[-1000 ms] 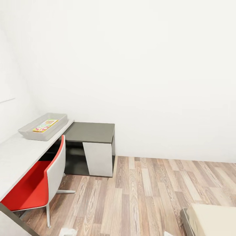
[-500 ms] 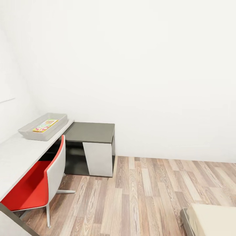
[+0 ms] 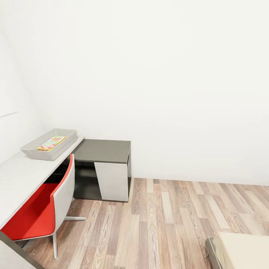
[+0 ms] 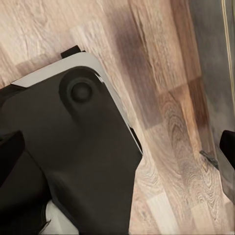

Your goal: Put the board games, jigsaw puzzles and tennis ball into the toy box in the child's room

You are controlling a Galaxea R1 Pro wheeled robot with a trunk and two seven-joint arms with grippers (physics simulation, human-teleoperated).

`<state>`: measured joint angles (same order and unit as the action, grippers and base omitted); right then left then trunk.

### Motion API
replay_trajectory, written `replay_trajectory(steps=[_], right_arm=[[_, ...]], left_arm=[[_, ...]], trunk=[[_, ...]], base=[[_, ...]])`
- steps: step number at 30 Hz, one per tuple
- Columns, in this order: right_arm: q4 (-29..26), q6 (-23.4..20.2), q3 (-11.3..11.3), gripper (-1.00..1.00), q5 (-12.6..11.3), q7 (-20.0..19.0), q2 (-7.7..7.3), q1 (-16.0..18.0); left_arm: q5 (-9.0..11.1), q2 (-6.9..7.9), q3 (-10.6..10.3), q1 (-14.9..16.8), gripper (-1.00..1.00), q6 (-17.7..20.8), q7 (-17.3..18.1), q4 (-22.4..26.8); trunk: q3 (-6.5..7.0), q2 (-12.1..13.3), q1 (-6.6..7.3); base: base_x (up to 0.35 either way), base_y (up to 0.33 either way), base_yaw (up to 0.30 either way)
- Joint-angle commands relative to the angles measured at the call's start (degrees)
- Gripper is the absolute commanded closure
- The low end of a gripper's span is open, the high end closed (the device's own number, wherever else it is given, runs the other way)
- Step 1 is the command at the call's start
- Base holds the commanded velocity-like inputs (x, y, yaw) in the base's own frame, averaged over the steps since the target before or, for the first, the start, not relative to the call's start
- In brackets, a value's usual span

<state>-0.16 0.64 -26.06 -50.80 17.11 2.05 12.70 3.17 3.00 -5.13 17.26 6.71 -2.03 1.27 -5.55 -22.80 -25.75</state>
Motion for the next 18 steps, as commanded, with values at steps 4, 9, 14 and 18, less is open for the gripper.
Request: replay_trajectory(steps=[4, 9, 14, 18], right_arm=[[-0.02, 0.06, -0.49, -1.00, -0.53, 0.21, 0.05, -0.25], [-0.02, 0.06, -0.49, -1.00, -0.53, 0.21, -0.01, -0.30], [-0.02, 0.06, -0.49, -1.00, -0.53, 0.21, 0.05, -0.31], [-0.02, 0.06, -0.44, -1.00, -0.53, 0.21, -0.01, -0.31]], left_arm=[[0.36, -1.14, -0.34, -0.03, -1.00, 0.32, -0.09, 0.13], [0.39, -1.22, -0.32, -0.10, -1.00, 0.32, -0.09, 0.13], [0.39, -1.37, -0.32, -0.12, -1.00, 0.32, -0.08, 0.13], [0.39, -1.39, -0.32, -0.12, -1.00, 0.32, -0.08, 0.13]], trunk=[[-0.12, -0.12, -0.03], [-0.12, -0.12, -0.03], [-0.12, -0.12, -0.03], [-0.12, -0.12, -0.03]], base=[[0.000, 0.000, 0.000], [0.000, 0.000, 0.000], [0.000, 0.000, 0.000], [0.000, 0.000, 0.000]])
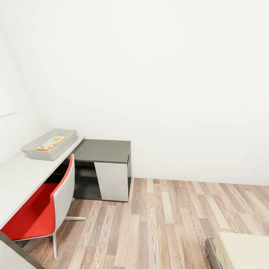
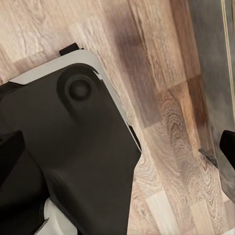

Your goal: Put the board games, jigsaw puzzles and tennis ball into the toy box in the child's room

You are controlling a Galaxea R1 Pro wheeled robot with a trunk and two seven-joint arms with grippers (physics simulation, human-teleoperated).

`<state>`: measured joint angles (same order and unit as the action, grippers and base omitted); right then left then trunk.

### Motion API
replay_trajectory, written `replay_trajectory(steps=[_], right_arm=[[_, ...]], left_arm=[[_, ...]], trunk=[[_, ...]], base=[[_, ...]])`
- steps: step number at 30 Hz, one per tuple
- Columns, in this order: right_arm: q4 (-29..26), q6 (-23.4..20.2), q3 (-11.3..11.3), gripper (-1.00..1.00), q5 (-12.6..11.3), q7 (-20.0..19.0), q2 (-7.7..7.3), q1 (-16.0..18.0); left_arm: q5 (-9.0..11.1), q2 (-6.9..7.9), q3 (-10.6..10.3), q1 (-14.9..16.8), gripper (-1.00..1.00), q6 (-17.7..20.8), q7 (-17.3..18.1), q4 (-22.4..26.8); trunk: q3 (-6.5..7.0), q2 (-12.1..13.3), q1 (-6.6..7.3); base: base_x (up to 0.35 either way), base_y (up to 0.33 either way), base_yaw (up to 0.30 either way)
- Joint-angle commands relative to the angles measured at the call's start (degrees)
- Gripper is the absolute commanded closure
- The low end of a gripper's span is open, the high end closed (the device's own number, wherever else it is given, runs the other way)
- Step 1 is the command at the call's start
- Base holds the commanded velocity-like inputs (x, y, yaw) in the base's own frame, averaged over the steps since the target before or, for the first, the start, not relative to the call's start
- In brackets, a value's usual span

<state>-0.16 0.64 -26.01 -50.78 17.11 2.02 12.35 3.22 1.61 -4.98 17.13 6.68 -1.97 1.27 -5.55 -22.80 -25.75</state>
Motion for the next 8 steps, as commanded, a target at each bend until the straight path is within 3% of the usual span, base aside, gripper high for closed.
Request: replay_trajectory(steps=[1, 8], right_arm=[[-0.02, 0.06, -0.47, -1.00, -0.55, 0.21, -0.02, 0.04], [-0.02, 0.06, -0.60, -1.00, -0.59, 0.21, -0.01, 0.04]], left_arm=[[0.36, 0.03, -0.47, 0.01, -1.00, 0.35, -0.16, 0.13], [0.32, 0.02, -0.47, 0.01, -1.00, 0.35, -0.15, 0.13]], trunk=[[-0.12, -0.12, -0.03], [-0.12, -0.12, -0.03]], base=[[0.000, 0.000, 0.000], [0.000, 0.000, 0.000]])
